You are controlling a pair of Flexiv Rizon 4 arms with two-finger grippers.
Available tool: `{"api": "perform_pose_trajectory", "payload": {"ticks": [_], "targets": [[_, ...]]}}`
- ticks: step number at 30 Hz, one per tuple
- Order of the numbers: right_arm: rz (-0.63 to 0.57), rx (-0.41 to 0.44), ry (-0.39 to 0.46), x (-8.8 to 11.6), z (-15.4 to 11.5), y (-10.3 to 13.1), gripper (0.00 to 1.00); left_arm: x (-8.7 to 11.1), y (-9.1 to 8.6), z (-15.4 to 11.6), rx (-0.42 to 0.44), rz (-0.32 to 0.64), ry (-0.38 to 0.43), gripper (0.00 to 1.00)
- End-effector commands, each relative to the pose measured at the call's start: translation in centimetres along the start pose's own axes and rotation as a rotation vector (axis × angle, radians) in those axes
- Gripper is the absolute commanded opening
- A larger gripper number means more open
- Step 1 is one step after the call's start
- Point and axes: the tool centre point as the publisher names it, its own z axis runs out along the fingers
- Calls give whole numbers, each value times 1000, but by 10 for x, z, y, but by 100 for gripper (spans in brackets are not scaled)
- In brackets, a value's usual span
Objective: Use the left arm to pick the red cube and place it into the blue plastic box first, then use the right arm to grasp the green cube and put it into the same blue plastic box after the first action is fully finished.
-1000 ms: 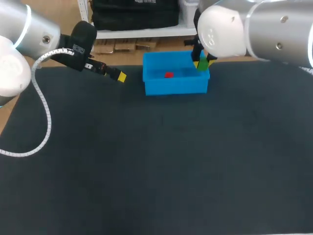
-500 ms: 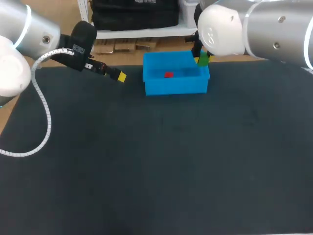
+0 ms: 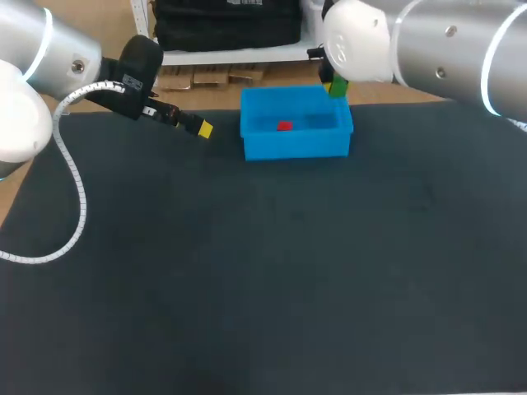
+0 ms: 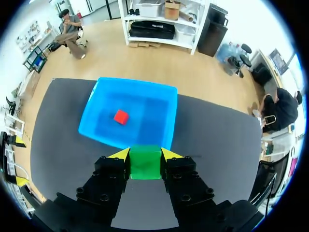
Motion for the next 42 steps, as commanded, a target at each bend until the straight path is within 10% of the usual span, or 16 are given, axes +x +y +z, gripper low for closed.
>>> {"api": "perform_pose_trajectory", "payload": {"ticks": [1, 42], "targets": [[3, -6, 10, -15, 5, -1, 0, 1, 0, 0, 2, 2, -5, 100], [77, -204, -173, -27, 45, 2, 0, 1, 0, 0, 2, 2, -5, 100]]}}
